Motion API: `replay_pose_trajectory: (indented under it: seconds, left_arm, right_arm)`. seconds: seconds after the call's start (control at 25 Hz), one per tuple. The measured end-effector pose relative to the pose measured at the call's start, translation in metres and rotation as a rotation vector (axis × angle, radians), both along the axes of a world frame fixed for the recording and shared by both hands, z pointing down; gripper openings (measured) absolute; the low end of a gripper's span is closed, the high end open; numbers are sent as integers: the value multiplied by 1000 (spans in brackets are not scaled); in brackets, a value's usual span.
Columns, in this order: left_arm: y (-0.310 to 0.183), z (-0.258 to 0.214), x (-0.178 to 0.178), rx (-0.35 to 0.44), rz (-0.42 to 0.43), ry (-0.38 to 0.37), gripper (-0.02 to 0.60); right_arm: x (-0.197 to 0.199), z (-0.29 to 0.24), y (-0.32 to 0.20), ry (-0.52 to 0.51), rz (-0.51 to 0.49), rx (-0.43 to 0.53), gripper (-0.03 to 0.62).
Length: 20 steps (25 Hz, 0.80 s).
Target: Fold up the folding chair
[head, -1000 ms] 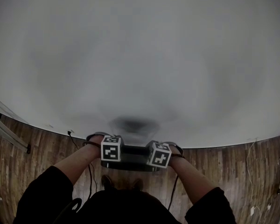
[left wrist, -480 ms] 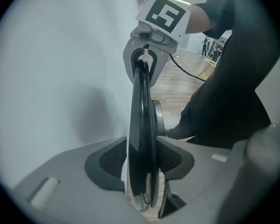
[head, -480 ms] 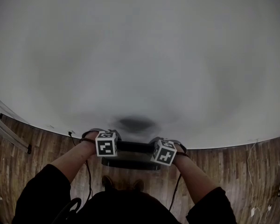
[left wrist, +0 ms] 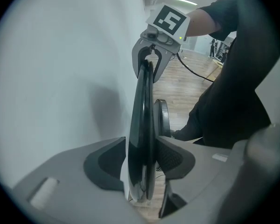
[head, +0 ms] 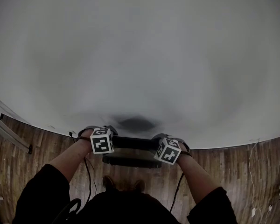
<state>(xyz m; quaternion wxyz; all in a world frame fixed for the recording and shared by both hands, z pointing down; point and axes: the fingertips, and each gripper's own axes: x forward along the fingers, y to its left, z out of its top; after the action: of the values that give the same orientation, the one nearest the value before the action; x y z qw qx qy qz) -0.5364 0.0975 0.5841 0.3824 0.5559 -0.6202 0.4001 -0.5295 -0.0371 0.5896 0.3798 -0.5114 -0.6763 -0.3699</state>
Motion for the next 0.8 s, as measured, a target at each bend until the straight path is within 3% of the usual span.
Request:
replay_pose_trajectory:
  seconds: [0.8]
  left_arm:
    - [12, 0, -38, 21, -97, -138, 193]
  right_arm:
    - [-44, 0, -3, -205, 91, -32, 225]
